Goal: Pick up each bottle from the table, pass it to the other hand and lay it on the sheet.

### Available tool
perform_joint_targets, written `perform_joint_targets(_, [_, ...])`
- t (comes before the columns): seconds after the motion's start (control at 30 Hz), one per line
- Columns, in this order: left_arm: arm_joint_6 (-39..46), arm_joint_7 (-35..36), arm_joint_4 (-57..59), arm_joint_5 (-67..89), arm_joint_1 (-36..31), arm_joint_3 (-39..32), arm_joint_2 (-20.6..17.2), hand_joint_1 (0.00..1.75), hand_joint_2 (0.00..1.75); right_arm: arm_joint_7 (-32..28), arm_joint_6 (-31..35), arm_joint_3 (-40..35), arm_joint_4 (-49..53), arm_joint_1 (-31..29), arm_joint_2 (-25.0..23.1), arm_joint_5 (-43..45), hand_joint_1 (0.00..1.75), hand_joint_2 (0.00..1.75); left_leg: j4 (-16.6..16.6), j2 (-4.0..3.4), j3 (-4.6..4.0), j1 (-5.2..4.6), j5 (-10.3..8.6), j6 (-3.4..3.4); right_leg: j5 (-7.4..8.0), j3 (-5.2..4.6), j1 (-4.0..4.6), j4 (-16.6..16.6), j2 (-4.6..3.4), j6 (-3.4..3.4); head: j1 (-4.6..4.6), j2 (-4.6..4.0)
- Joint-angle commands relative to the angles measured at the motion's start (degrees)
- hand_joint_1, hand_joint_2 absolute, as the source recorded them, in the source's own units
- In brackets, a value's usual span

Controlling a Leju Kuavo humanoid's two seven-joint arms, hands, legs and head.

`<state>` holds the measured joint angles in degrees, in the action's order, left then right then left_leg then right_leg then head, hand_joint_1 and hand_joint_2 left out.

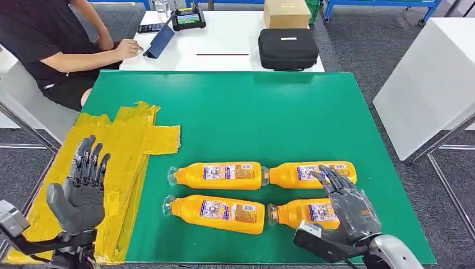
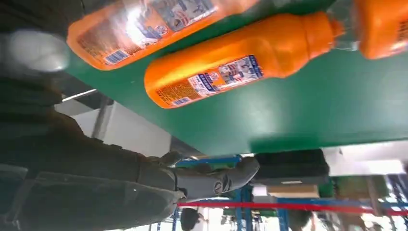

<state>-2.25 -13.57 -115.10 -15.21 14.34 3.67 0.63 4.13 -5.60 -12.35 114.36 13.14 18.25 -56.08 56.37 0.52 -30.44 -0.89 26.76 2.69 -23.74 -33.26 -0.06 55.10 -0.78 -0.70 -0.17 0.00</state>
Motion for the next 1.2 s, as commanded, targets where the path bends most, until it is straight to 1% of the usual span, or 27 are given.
perform_joint_targets(0.03, [-1.2, 0.9, 4.2, -0.4, -3.6, -1.4, 1.5, 0.00, 0.00, 2.4, -4.0, 0.7, -6.0, -1.6, -1.5, -1.9, 0.00, 1.75, -0.1, 0.00, 0.22, 0.06, 0.05, -0.22, -0.04, 0.25, 0.05, -0.1, 0.10, -0.01, 0.00, 0.00])
perform_joint_targets(0.13, [-1.3, 1.1, 4.8, -0.6, -4.3, -1.7, 1.3, 0.00, 0.00, 3.5, -5.6, -0.1, -7.3, -1.2, -0.7, -3.2, 0.00, 1.75, -0.1, 0.05, 0.19, 0.03, 0.02, -0.16, -0.03, 0.20, 0.02, -0.1, 0.11, -0.01, -0.02, 0.00])
perform_joint_targets(0.17, [-1.4, 1.1, 4.7, -0.6, -4.2, -1.9, 1.3, 0.00, 0.00, 3.5, -5.8, -0.3, -7.8, -1.3, -0.6, -3.3, 0.00, 1.75, -0.1, 0.03, 0.35, 0.09, 0.10, -0.34, -0.11, 0.39, 0.07, -0.2, 0.18, -0.02, 0.00, 0.00])
perform_joint_targets(0.2, [-1.4, 1.1, 4.7, -0.6, -4.2, -1.9, 1.3, 0.00, 0.00, 3.5, -5.8, -0.3, -7.8, -1.3, -0.6, -3.3, 0.00, 1.75, -0.1, 0.01, 0.17, 0.05, 0.02, -0.15, -0.02, 0.19, 0.04, -0.1, 0.08, -0.01, 0.00, 0.00])
perform_joint_targets(0.23, [-1.4, 1.3, 4.4, -0.7, -4.0, -2.3, 1.4, 0.00, 0.00, 3.7, -6.1, -0.3, -8.2, -1.5, -0.4, -3.4, 0.00, 1.75, -0.1, -0.01, 0.24, 0.05, 0.05, -0.21, -0.04, 0.27, 0.04, -0.1, 0.09, -0.01, 0.00, 0.00])
perform_joint_targets(0.33, [-1.6, 1.6, 4.1, -0.8, -3.8, -2.8, 1.8, 0.00, 0.00, 4.3, -6.9, -0.1, -8.4, -1.4, -0.1, -3.8, 0.00, 1.75, -0.1, -0.03, 0.05, 0.03, 0.03, -0.11, -0.01, 0.12, 0.02, -0.1, 0.04, -0.01, 0.00, 0.00])
perform_joint_targets(0.5, [-1.6, 1.6, 4.1, -0.8, -3.8, -2.8, 1.8, 0.00, 0.00, 4.3, -6.9, -0.1, -8.4, -1.4, -0.1, -3.8, 0.00, 1.75, -0.1, -0.02, 0.16, 0.04, 0.05, -0.19, -0.04, 0.20, 0.03, -0.1, 0.08, -0.01, 0.00, 0.00])
perform_joint_targets(0.6, [-1.6, 1.6, 4.1, -0.8, -3.8, -2.8, 1.8, 0.00, 0.00, 4.3, -6.9, -0.1, -8.4, -1.4, -0.1, -3.8, 0.00, 1.75, -0.1, -0.02, 0.05, 0.02, 0.03, -0.13, -0.02, 0.11, 0.01, -0.1, 0.06, -0.01, 0.00, 0.00])
perform_joint_targets(0.63, [-1.6, 1.6, 4.1, -0.8, -3.8, -2.8, 1.8, 0.00, 0.00, 4.3, -6.9, -0.1, -8.4, -1.4, -0.1, -3.8, 0.00, 1.75, -0.1, -0.03, 0.14, 0.05, 0.07, -0.20, -0.05, 0.20, 0.04, -0.1, 0.08, -0.01, 0.00, 0.00])
perform_joint_targets(0.67, [-1.6, 1.6, 4.1, -0.8, -3.8, -2.8, 1.8, 0.00, 0.00, 4.3, -6.9, -0.1, -8.4, -1.4, -0.1, -3.8, 0.00, 1.75, -0.1, -0.01, 0.05, 0.01, 0.03, -0.12, -0.02, 0.10, 0.01, -0.1, 0.06, -0.01, -0.02, 0.00])
perform_joint_targets(0.77, [-1.6, 1.6, 4.1, -0.8, -3.8, -2.8, 1.8, 0.00, 0.00, 4.3, -6.9, -0.1, -8.4, -1.4, -0.1, -3.8, 0.00, 1.75, -0.1, -0.03, 0.15, 0.04, 0.07, -0.21, -0.06, 0.20, 0.03, -0.1, 0.08, -0.02, 0.00, 0.00])
perform_joint_targets(0.9, [-1.6, 1.6, 4.1, -0.8, -3.8, -2.8, 1.8, 0.00, 0.00, 4.3, -6.9, -0.1, -8.4, -1.4, -0.1, -3.8, 0.00, 1.75, -0.1, -0.02, 0.07, 0.01, 0.03, -0.13, -0.03, 0.11, 0.00, -0.1, 0.06, -0.02, 0.00, 0.00])
perform_joint_targets(1.1, [-2.2, 2.6, 4.3, -0.5, -4.4, -3.9, 3.0, 0.00, 0.00, 6.3, -8.8, 2.2, -9.0, -1.3, 0.0, -7.2, 0.00, 1.75, -0.1, 0.01, 0.14, 0.05, 0.06, -0.20, -0.06, 0.19, 0.04, -0.1, 0.12, -0.02, 0.00, 0.00])
perform_joint_targets(1.13, [-2.4, 2.8, 5.3, -0.4, -4.8, -3.1, 1.0, 0.00, 0.00, 7.5, -10.7, 2.5, -10.3, -1.8, 0.4, -8.7, 0.00, 1.75, -0.1, 0.01, 0.10, 0.02, 0.03, -0.13, -0.03, 0.12, 0.02, -0.1, 0.10, -0.02, 0.00, 0.00])
perform_joint_targets(1.17, [-2.4, 2.3, 7.0, -1.1, -5.3, -3.3, 0.3, 0.00, 0.00, 7.1, -11.1, 3.0, -12.7, -2.8, 0.7, -8.8, 0.00, 1.75, -0.1, 0.00, 0.25, 0.08, 0.12, -0.31, -0.10, 0.30, 0.06, -0.1, 0.16, -0.04, 0.00, 0.00])
perform_joint_targets(1.2, [-2.5, 2.1, 7.6, -1.3, -5.6, -3.5, 0.2, 0.00, 0.00, 6.6, -11.0, 3.2, -13.8, -3.1, 1.0, -8.7, 0.00, 1.75, -0.1, -0.03, 0.20, 0.03, 0.01, -0.16, -0.01, 0.20, 0.02, -0.1, 0.07, -0.01, -0.02, 0.00])
